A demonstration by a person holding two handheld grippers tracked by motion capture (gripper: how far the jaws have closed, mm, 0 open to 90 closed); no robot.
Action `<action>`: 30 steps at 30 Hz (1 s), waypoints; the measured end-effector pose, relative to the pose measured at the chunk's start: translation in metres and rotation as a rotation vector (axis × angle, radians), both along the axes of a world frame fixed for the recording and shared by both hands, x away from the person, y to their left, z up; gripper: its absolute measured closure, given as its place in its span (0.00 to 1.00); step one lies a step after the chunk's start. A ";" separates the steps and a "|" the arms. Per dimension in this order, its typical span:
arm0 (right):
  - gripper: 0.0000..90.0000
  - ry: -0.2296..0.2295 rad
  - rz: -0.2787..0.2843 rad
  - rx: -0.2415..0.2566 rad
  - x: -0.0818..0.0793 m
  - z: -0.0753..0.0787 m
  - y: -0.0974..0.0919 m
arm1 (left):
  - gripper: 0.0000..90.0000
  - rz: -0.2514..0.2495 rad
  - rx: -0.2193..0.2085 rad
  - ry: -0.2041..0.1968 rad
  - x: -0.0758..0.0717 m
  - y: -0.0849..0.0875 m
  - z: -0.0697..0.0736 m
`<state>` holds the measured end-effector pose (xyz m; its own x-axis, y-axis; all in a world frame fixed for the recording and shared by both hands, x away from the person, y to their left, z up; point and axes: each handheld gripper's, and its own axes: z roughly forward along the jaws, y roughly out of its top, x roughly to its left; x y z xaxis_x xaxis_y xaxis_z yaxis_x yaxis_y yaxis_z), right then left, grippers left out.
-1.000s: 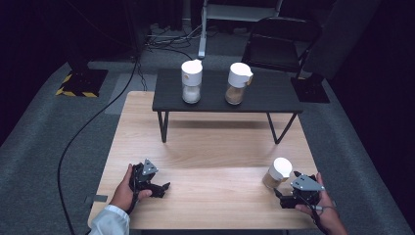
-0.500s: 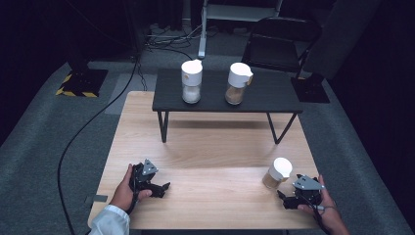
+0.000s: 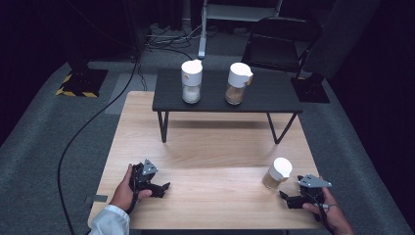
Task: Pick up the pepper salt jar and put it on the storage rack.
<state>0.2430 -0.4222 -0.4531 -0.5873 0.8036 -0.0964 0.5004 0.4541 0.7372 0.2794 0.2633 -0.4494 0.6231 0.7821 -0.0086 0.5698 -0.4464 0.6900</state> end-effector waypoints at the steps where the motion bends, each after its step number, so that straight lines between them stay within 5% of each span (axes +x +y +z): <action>1: 0.00 0.015 0.003 0.009 0.003 0.001 -0.003 | 0.00 0.000 0.000 0.000 0.000 0.000 0.000; 5: 0.00 0.075 0.016 0.048 0.014 0.003 -0.014 | 0.00 -0.006 0.002 -0.002 0.001 0.000 0.000; 30: 0.00 0.075 0.034 0.048 0.016 0.002 -0.017 | 0.00 -0.010 0.005 -0.002 0.002 0.001 0.000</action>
<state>0.2587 -0.4395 -0.4509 -0.6185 0.7857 -0.0126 0.5398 0.4365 0.7198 0.2812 0.2639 -0.4491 0.6305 0.7761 -0.0039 0.5644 -0.4551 0.6888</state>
